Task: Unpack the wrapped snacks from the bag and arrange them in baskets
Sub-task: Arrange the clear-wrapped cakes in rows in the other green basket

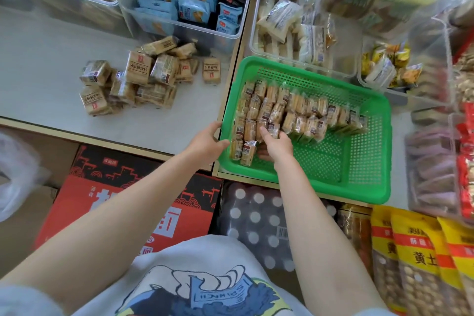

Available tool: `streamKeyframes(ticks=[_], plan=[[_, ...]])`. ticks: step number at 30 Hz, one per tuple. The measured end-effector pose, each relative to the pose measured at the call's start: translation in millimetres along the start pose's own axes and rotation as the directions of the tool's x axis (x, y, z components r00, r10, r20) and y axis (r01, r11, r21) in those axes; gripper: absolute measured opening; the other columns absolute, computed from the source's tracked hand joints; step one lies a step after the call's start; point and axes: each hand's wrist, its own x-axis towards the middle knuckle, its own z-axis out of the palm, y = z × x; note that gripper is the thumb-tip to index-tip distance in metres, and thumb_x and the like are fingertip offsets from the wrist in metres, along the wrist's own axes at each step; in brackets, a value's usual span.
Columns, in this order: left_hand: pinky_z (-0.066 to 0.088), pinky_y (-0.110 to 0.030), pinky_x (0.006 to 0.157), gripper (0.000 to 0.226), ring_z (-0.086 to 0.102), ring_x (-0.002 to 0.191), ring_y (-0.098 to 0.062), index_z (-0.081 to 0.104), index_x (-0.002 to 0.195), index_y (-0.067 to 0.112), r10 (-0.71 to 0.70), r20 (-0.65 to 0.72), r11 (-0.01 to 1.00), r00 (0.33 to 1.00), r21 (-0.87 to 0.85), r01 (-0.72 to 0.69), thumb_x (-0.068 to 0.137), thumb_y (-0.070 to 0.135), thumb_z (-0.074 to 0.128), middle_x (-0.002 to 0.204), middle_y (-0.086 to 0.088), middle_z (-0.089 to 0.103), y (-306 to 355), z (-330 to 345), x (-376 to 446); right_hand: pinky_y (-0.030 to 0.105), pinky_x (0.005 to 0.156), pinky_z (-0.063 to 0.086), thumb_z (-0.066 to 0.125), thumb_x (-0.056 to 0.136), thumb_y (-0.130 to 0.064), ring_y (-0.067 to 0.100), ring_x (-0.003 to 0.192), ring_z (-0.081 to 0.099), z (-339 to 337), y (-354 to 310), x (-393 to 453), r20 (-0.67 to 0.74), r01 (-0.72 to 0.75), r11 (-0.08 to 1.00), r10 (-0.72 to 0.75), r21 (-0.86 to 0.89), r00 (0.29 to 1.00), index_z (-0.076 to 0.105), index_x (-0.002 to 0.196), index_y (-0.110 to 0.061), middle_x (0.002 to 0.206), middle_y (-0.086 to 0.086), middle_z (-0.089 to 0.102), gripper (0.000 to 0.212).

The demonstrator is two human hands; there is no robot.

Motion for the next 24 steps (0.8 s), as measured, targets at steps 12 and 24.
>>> streamKeyframes(ticks=[12,24], plan=[[0.042,-0.045,0.109,0.05,0.047,0.13,-0.023,0.049,0.143,0.029,0.031,-0.085,0.999,0.996,0.022,-0.03,0.097,0.044,0.057,0.143,-0.004,0.048,-66.2,-48.7,14.9,0.028,0.056,0.048,0.059,0.098,-0.039,0.011,0.058,0.057,16.7,-65.0,-59.9,-0.084,0.508,0.846,-0.525,-0.163,0.847,0.06,0.094,-0.021,0.075,0.001,0.064,0.019],[-0.013,-0.043,0.123,0.074,-0.017,0.153,-0.022,0.005,0.16,0.036,-0.025,-0.163,0.827,0.986,0.551,0.113,0.097,0.07,0.025,0.166,0.0,-0.017,-164.3,-111.0,15.8,0.033,0.069,0.057,0.065,0.096,-0.022,0.023,0.093,0.063,218.5,-137.1,-5.1,0.327,0.215,0.973,-0.177,-0.082,0.928,0.057,0.108,-0.01,0.109,0.009,0.064,0.018]])
